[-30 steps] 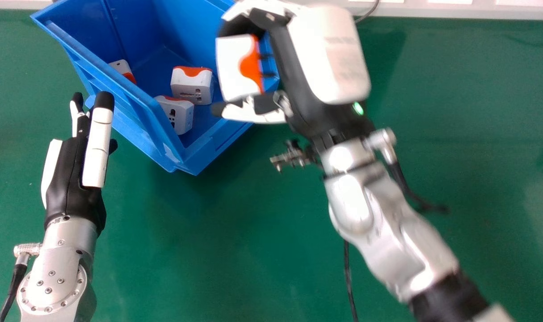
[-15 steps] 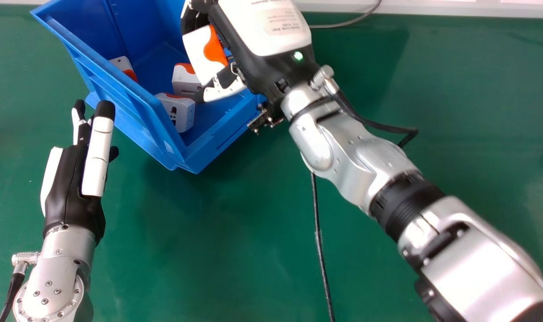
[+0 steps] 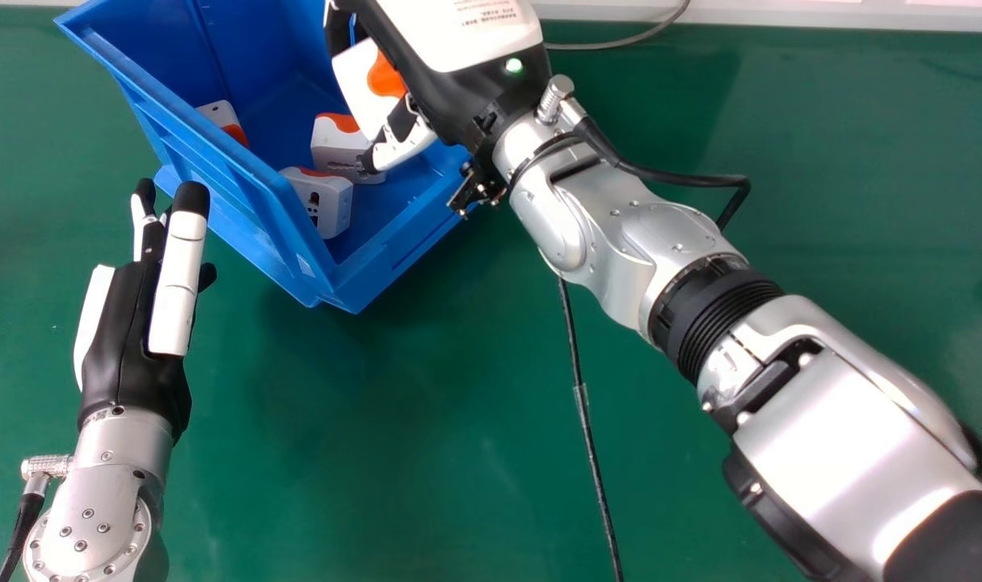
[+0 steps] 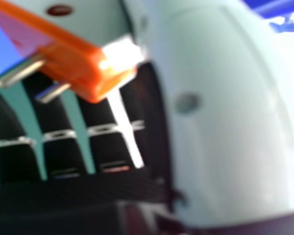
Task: Pick all objects and put in blue box
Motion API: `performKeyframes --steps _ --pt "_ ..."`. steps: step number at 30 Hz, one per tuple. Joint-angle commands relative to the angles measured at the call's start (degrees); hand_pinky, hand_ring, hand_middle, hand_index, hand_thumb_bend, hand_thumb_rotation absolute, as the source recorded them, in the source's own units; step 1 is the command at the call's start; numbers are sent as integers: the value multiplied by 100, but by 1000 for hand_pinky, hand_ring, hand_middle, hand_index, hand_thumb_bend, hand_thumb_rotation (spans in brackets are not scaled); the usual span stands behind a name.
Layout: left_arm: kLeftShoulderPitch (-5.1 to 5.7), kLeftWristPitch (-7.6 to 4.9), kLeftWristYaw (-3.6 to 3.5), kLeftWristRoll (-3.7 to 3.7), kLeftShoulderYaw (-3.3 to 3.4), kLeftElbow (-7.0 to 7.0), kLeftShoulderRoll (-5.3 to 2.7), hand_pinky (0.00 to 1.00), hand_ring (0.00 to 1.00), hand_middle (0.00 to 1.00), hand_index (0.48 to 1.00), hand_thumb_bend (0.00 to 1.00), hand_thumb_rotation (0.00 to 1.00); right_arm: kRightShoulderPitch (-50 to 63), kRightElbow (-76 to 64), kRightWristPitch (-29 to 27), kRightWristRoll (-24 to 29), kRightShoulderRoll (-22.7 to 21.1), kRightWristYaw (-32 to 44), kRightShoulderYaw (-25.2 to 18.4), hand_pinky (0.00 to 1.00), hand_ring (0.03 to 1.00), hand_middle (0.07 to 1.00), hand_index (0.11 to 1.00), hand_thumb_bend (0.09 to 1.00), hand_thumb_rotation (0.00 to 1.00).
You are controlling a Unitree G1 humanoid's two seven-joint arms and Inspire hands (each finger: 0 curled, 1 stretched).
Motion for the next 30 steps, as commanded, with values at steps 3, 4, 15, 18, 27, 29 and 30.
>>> performKeyframes --steps 3,4,15,18,27,29,30 --pt "21 -139 -19 49 -26 -96 42 946 994 1000 1000 778 1000 -385 -33 102 -93 9 86 202 478 639 736 637 603 15" --pt "25 -136 -26 47 -27 -109 49 946 994 1000 1000 778 1000 -422 -33 262 -137 23 292 272 618 807 886 783 719 31" --pt "15 -108 -17 55 -26 -121 56 946 994 1000 1000 783 1000 -505 -189 619 -286 -47 720 585 926 1000 1000 1000 1000 595" --pt "4 -107 -25 36 -7 -99 62 948 995 1000 1000 783 1000 -510 -214 619 -281 -49 626 610 936 1000 1000 1000 1000 615" --pt "-16 -91 45 71 -31 -97 25 944 991 1000 1000 777 1000 -553 -200 694 -320 -23 557 670 958 1000 1000 1000 1000 636" --pt "-15 -87 51 74 -40 -108 24 944 991 1000 1000 777 1000 -573 -208 715 -333 -13 545 659 962 1000 1000 1000 1000 638" --pt "-13 -90 47 68 -38 -108 26 945 992 1000 1000 777 1000 -581 -218 718 -342 -13 535 655 965 1000 1000 1000 1000 638"
